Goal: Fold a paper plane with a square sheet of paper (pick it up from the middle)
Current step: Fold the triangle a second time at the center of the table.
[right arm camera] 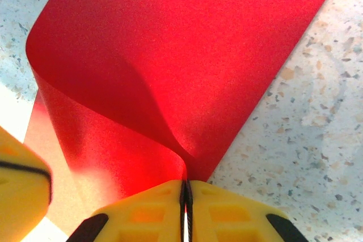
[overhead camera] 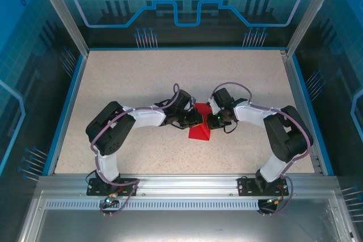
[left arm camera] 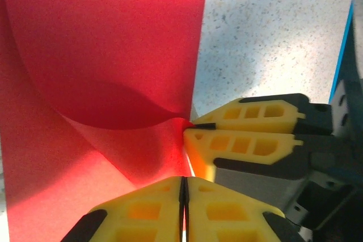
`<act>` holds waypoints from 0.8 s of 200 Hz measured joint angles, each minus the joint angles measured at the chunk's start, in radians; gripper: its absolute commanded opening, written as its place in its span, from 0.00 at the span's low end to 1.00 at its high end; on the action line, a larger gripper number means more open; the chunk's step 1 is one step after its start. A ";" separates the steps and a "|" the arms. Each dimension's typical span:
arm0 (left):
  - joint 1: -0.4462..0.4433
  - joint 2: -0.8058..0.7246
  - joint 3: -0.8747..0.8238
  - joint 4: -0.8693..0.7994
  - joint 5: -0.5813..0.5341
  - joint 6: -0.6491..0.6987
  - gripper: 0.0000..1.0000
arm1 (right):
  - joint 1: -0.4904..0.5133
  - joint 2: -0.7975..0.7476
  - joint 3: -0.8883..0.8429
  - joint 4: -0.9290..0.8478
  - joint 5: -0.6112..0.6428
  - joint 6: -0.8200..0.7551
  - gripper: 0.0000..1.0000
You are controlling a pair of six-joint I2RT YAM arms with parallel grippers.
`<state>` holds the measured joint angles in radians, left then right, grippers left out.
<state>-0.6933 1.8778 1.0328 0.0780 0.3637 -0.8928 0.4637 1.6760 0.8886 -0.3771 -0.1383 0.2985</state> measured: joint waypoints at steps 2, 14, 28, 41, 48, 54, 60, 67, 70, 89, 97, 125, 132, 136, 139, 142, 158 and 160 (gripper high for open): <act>0.000 0.002 0.000 0.000 0.000 0.000 0.12 | 0.000 0.000 0.000 0.000 0.000 0.000 0.12; 0.000 0.010 0.000 -0.001 0.000 0.000 0.12 | 0.000 0.000 0.000 0.000 0.000 0.000 0.12; 0.000 0.017 0.000 0.000 0.000 0.000 0.12 | 0.000 0.000 0.000 0.000 0.000 0.000 0.12; 0.000 0.022 0.000 0.000 0.000 0.000 0.11 | 0.000 0.000 0.000 0.000 0.000 0.000 0.12; 0.000 0.024 0.000 0.000 0.000 0.000 0.11 | 0.000 0.000 0.000 0.000 0.000 0.000 0.12; 0.000 0.025 0.000 0.001 0.000 0.000 0.11 | 0.000 0.000 0.000 0.000 0.000 0.000 0.12; 0.000 0.027 0.000 0.003 0.000 0.000 0.11 | 0.000 0.000 0.000 0.000 0.000 0.000 0.12; 0.000 0.029 0.001 0.003 0.000 0.000 0.11 | 0.000 0.000 0.000 0.000 0.000 0.000 0.12; 0.000 0.029 0.001 0.003 0.000 0.000 0.11 | 0.000 0.000 0.000 0.000 0.000 0.000 0.12; 0.000 0.039 0.001 0.001 -0.001 0.000 0.11 | 0.000 0.000 0.000 0.000 0.000 0.000 0.12; 0.000 0.042 0.001 -0.002 -0.001 0.000 0.11 | 0.000 0.000 0.000 0.000 0.000 0.000 0.12; 0.000 0.057 0.000 -0.004 -0.001 0.000 0.11 | 0.000 0.000 0.000 0.000 0.000 0.000 0.12; 0.000 0.061 0.000 -0.004 -0.001 0.000 0.10 | 0.000 0.000 0.000 0.000 0.000 0.000 0.12; 0.000 0.063 0.000 -0.004 -0.001 0.000 0.10 | 0.000 0.000 0.000 0.000 0.000 0.000 0.12; 0.000 0.064 0.000 -0.004 -0.001 0.000 0.10 | 0.000 0.000 0.000 0.000 0.000 0.000 0.12; 0.000 0.066 0.000 -0.004 -0.001 0.000 0.10 | 0.000 0.000 0.000 0.000 0.000 0.000 0.12; 0.000 0.072 0.000 -0.004 -0.001 0.000 0.10 | 0.000 0.000 0.001 0.000 0.000 0.000 0.12; 0.000 0.072 0.000 -0.005 -0.001 0.000 0.10 | 0.000 0.000 0.001 0.000 0.000 0.000 0.12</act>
<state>-0.6933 1.9499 1.0332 0.0734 0.3630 -0.8925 0.4637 1.6760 0.8898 -0.3775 -0.1383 0.2985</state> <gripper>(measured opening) 0.105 0.119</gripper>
